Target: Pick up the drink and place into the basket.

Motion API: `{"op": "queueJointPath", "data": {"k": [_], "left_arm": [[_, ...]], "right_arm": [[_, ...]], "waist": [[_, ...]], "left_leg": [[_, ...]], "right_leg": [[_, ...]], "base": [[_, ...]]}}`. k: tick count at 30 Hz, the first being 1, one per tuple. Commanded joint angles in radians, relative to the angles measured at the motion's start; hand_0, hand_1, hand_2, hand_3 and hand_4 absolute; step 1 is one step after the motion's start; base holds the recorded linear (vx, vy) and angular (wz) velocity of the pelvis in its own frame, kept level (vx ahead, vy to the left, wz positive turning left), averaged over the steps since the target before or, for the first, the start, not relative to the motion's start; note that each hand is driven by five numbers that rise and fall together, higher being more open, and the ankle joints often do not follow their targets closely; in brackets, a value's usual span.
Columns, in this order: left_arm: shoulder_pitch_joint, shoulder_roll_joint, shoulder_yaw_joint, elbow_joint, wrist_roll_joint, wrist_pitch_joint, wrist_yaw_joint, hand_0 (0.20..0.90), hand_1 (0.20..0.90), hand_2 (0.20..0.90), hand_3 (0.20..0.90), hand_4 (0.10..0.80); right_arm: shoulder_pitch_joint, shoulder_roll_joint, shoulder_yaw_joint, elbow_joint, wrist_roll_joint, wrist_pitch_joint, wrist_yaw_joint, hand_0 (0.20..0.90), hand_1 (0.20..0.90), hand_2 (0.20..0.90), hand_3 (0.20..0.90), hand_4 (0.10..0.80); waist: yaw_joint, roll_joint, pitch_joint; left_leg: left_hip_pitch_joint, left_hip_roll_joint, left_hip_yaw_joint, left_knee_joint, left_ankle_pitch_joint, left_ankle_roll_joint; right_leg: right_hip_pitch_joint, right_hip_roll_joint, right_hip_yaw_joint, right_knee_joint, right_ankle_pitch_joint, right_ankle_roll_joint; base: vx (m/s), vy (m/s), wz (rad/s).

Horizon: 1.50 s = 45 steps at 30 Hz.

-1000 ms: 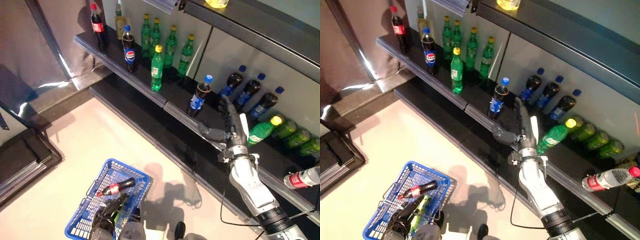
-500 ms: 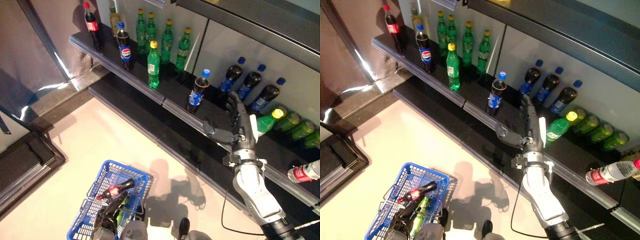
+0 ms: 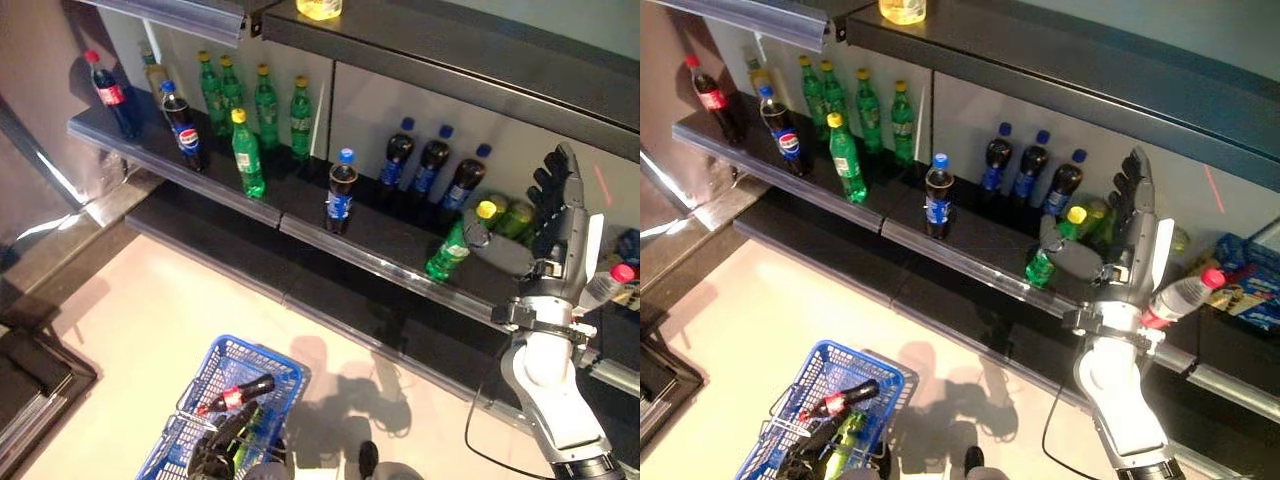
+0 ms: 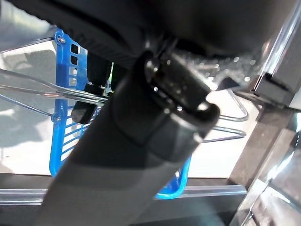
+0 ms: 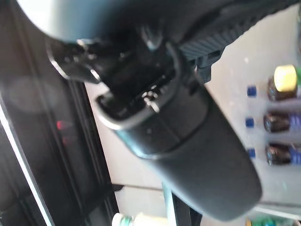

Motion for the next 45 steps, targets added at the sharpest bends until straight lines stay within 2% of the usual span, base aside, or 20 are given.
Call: {"op": "queueJointPath", "data": {"k": [1,6,12,18,26,32,40,45], "left_arm": [[0.035,0.051,-0.008,-0.047,0.029,-0.101,-0.038,0.3,0.3,0.3,0.2,0.1],[0.042,0.055,-0.025,-0.065,0.026,-0.1,-0.033,0.3,0.3,0.3,0.2,0.1],[0.016,0.067,-0.059,-0.091,0.005,-0.108,-0.02,0.3,0.3,0.3,0.2,0.1],[-0.068,0.088,-0.129,-0.126,-0.051,-0.138,0.007,0.3,0.3,0.3,0.2,0.1],[-0.154,0.095,-0.18,-0.138,-0.115,-0.181,-0.011,0.3,0.3,0.3,0.2,0.1],[-0.184,0.09,-0.196,-0.162,-0.133,-0.198,-0.029,0.3,0.3,0.3,0.2,0.1],[-0.23,0.086,-0.205,-0.189,-0.143,-0.2,-0.026,0.3,0.3,0.3,0.2,0.1],[-0.249,0.091,-0.209,-0.197,-0.137,-0.191,-0.017,0.3,0.3,0.3,0.2,0.1]], "right_arm": [[-0.011,-0.072,-0.063,-0.101,-0.026,-0.056,-0.016,0.9,0.9,0.9,0.9,0.8],[0.016,-0.062,-0.031,-0.063,0.02,-0.03,0.018,0.9,0.9,0.9,0.9,0.8],[-0.014,-0.033,0.026,0.0,0.043,-0.06,-0.012,0.9,0.9,0.9,0.9,0.8],[-0.16,-0.017,0.064,0.094,0.048,-0.136,-0.144,0.9,0.9,0.9,0.9,0.8],[-0.414,-0.011,0.061,0.18,0.053,-0.126,-0.274,0.9,0.9,0.9,0.9,0.8],[-0.52,0.0,0.046,0.223,0.033,-0.124,-0.34,0.9,0.9,0.9,0.9,0.8],[-0.662,0.012,0.031,0.266,0.062,-0.107,-0.311,0.9,0.9,0.9,0.9,0.8],[-0.725,-0.005,0.022,0.31,0.096,-0.095,-0.312,0.9,0.9,0.9,0.9,0.8]], "waist": [[0.014,0.021,-0.1],[0.012,0.018,-0.076],[0.017,0.021,-0.025],[0.024,0.04,0.101],[0.027,0.08,0.233],[0.029,0.101,0.29],[0.034,0.118,0.292],[0.045,0.12,0.292]], "left_leg": [[-0.032,0.047,-0.044,0.144,-0.12,-0.022],[-0.048,0.049,-0.043,0.168,-0.125,-0.022],[-0.112,0.043,-0.054,0.217,-0.128,-0.02],[-0.233,0.035,-0.084,0.318,-0.125,-0.024],[-0.39,0.014,-0.119,0.445,-0.123,-0.021],[-0.453,-0.004,-0.128,0.46,-0.108,-0.011],[-0.559,-0.02,-0.134,0.461,-0.086,0.002],[-0.584,-0.022,-0.132,0.463,-0.082,0.006]], "right_leg": [[-0.044,-0.066,-0.001,0.146,-0.072,0.06],[-0.062,-0.069,-0.001,0.163,-0.073,0.059],[-0.118,-0.068,0.002,0.195,-0.072,0.053],[-0.215,-0.064,0.0,0.266,-0.076,0.031],[-0.363,-0.073,-0.002,0.387,-0.081,-0.002],[-0.432,-0.072,0.002,0.413,-0.069,-0.009],[-0.549,-0.059,0.01,0.433,-0.057,-0.02],[-0.572,-0.057,0.006,0.437,-0.057,-0.023]], "base": [[0.037,0.006,-0.04],[0.016,-0.001,-0.01],[-0.049,-0.028,-0.01],[-0.136,-0.041,0.02],[-0.07,-0.02,-0.04],[-0.058,-0.007,0.01],[-0.022,-0.003,-0.07],[0.016,-0.03,0.02]]}}
